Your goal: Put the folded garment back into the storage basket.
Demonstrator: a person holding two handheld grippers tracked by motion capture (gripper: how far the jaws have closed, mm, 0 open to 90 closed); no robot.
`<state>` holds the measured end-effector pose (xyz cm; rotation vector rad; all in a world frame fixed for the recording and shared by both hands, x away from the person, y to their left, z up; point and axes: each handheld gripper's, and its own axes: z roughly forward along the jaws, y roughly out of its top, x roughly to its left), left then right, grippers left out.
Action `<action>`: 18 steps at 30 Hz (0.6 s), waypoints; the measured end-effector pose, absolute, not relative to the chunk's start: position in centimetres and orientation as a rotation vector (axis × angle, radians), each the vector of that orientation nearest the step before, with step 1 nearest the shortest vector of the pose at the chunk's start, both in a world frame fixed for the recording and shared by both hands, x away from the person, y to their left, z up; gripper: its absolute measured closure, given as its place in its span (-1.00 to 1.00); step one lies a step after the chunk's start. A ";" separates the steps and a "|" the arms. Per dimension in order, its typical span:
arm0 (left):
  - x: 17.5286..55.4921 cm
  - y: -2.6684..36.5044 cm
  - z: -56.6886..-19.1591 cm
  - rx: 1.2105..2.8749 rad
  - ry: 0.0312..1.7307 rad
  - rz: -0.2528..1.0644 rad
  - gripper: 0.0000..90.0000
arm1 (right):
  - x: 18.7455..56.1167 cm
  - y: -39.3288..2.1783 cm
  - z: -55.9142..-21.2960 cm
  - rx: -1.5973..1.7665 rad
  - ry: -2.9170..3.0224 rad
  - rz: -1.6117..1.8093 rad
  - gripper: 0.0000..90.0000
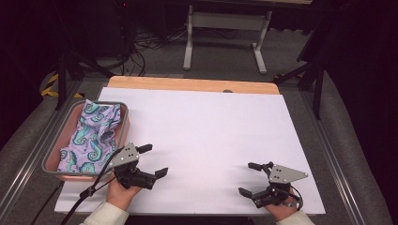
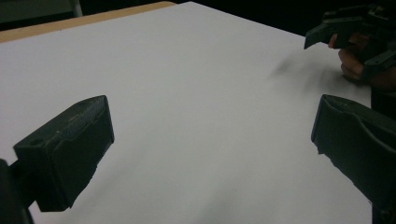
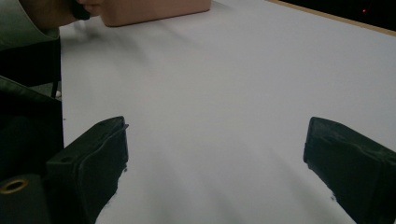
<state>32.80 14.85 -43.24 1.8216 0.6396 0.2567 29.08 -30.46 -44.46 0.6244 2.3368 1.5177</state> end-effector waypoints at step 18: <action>32.9 14.1 -46.3 1.856 0.689 0.261 -1.00 | 29.2 -30.6 -44.5 0.633 2.332 1.518 -0.85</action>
